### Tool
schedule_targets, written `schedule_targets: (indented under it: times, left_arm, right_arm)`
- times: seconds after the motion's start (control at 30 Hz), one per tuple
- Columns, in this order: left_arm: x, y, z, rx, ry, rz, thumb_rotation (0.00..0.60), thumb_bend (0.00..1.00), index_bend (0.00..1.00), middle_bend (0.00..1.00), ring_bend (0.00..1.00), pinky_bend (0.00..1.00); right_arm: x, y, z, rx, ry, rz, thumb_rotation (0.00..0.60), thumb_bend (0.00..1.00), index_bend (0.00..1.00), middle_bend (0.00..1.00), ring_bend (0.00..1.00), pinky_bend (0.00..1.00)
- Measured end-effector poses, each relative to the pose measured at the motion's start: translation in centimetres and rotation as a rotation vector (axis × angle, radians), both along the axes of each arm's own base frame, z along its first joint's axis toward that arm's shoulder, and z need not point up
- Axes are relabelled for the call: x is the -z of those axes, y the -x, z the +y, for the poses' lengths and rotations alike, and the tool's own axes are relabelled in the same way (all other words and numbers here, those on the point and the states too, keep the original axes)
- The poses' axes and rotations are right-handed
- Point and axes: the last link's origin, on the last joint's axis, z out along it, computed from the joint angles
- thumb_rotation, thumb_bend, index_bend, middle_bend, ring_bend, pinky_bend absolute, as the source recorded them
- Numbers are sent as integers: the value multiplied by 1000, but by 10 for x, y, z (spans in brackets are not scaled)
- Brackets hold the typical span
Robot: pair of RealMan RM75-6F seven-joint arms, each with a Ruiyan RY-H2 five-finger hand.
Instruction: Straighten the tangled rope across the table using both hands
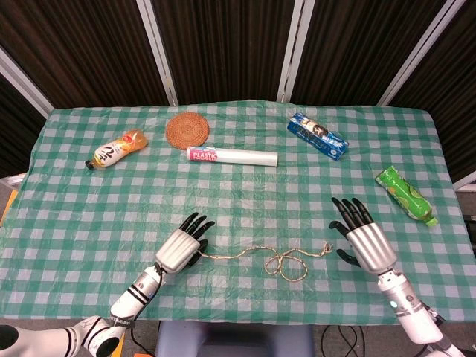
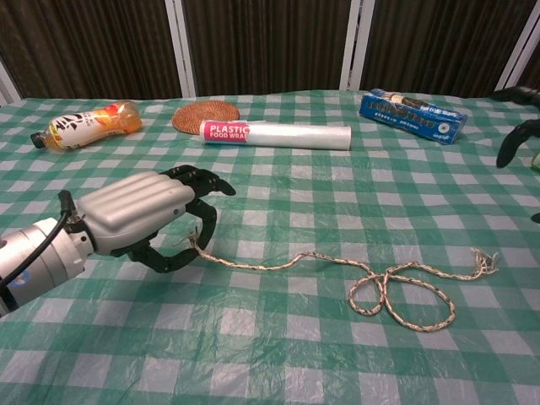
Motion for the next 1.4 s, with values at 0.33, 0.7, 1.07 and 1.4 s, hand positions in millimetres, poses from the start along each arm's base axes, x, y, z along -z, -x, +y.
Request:
schedule_targets:
  times: [0.33, 0.7, 1.07, 1.4]
  left_arm:
    - [-9, 14, 4, -40, -17, -1, 600, 469, 634, 104, 0, 48]
    - [-12, 21, 8, -53, -28, 8, 600, 468, 634, 105, 0, 48]
    - [-11, 23, 10, -61, -30, 15, 600, 471, 634, 105, 0, 49]
    - [-10, 25, 12, -70, -29, 19, 600, 469, 633, 105, 0, 48]
  right_arm:
    - [42, -11, -18, -57, -90, 203, 600, 301, 530, 0, 0, 0]
    - [57, 11, -24, -38, -112, 342, 600, 315, 534, 0, 0, 0]
    - [67, 24, -21, -29, -149, 367, 600, 375, 566, 0, 0, 0]
    - [78, 27, -21, -32, -168, 384, 600, 413, 612, 0, 0, 0]
